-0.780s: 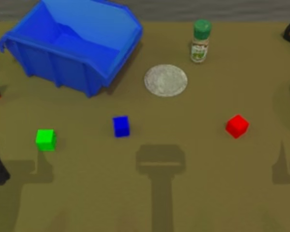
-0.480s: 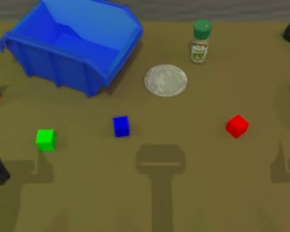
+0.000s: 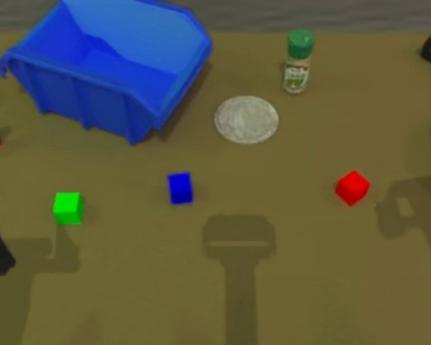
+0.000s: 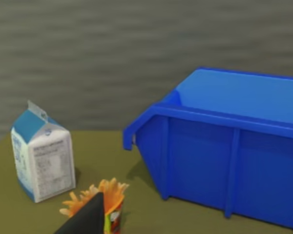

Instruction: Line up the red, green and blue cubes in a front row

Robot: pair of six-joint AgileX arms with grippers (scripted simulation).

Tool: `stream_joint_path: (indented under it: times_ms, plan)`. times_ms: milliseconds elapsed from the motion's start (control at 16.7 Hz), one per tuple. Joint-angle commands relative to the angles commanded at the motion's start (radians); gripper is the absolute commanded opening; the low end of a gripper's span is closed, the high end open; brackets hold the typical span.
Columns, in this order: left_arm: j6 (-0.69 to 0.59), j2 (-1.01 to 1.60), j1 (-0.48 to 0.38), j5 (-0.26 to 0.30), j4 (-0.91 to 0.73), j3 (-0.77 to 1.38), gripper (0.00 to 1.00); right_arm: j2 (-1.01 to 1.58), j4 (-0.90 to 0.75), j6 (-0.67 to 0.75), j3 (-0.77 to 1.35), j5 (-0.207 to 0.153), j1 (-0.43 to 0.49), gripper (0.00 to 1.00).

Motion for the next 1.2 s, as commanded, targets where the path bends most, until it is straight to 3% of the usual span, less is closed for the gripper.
stream_joint_path:
  times_ms: [660, 960, 1200]
  plan:
    - [0.000, 0.000, 0.000, 0.000, 0.000, 0.000, 1.00, 1.131, -0.583, -0.152, 0.841, 0.002, 0.165, 1.00]
    - [0.000, 0.000, 0.000, 0.000, 0.000, 0.000, 1.00, 1.419, -0.726, -0.193, 1.085, 0.002, 0.210, 1.00]
    - [0.000, 0.000, 0.000, 0.000, 0.000, 0.000, 1.00, 1.476, -0.756, -0.202, 1.141, 0.002, 0.220, 1.00]
